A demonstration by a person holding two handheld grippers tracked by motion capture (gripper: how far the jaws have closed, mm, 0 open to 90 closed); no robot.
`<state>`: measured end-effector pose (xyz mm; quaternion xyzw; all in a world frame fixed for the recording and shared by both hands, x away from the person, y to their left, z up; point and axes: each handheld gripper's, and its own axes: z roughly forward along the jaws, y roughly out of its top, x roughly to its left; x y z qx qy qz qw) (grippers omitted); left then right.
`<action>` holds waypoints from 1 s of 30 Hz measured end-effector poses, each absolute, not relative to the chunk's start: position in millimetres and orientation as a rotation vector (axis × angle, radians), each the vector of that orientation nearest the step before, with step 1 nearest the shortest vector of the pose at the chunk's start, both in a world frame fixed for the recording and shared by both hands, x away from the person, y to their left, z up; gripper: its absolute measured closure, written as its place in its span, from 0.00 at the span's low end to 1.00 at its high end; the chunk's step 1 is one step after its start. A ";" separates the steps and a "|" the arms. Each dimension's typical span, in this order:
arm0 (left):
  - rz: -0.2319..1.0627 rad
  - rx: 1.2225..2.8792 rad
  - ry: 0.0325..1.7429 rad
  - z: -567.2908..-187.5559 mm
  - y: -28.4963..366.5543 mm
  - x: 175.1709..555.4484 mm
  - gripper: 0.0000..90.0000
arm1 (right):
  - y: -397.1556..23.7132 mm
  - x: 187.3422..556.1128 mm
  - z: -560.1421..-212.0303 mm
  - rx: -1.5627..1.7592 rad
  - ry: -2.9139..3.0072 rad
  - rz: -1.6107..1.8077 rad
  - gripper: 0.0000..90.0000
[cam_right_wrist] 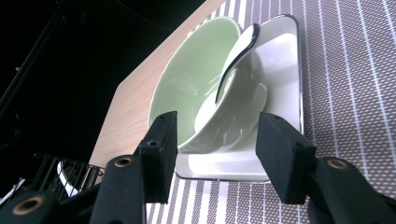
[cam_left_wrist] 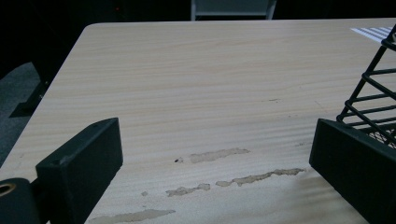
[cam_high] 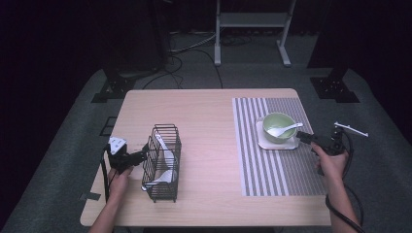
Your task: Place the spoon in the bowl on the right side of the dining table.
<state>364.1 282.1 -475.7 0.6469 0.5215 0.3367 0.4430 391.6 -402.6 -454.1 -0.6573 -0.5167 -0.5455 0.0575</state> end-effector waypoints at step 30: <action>0.835 1.601 1.294 -475.8 281.8 364.1 0.02 | -380.0 367.8 -443.5 -1.898 -1.754 -1.623 0.40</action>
